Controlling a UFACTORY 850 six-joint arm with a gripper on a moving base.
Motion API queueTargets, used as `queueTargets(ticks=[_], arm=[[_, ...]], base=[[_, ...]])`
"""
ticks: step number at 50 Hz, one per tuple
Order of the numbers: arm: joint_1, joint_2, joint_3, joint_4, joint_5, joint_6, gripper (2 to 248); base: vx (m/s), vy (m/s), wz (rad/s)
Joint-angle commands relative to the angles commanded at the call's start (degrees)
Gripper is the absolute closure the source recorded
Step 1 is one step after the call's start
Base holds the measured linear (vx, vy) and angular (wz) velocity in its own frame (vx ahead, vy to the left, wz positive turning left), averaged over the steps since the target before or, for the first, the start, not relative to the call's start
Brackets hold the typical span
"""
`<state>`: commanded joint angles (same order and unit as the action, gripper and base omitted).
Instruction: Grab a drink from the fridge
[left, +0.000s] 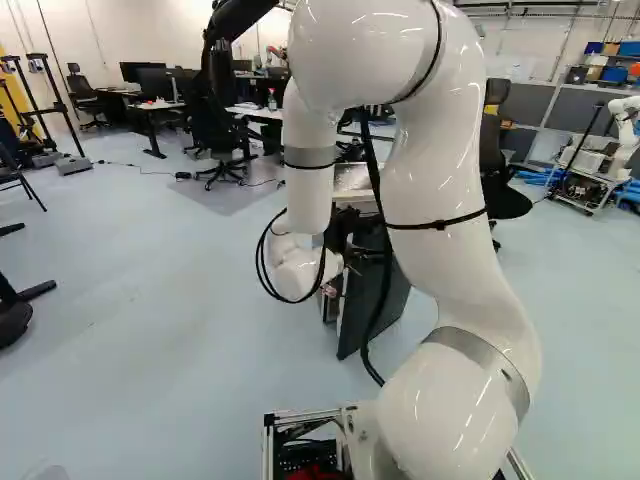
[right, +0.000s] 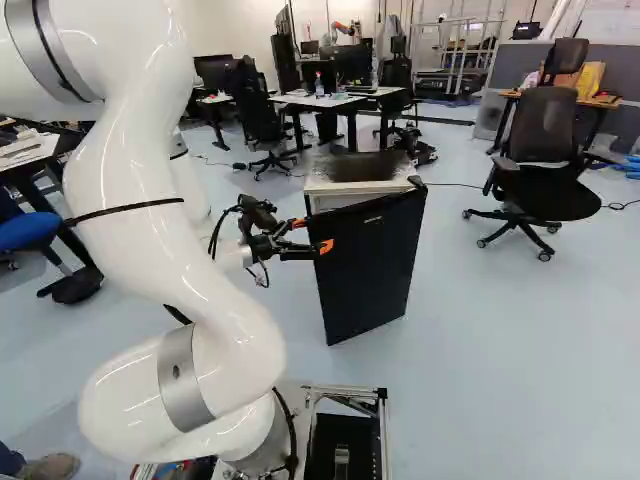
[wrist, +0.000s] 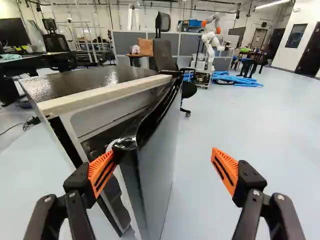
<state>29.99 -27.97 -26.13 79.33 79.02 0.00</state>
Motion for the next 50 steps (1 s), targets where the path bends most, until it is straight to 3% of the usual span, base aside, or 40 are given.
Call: queueTargets(ticks=[18,50], arm=[[1.2,1.3,2.7,2.5,1.5,0.0,3],[1.2,1.3,2.7,7.4,3.4,0.0,3]], base=[[0.0,0.0,0.0],[0.0,0.0,0.0]])
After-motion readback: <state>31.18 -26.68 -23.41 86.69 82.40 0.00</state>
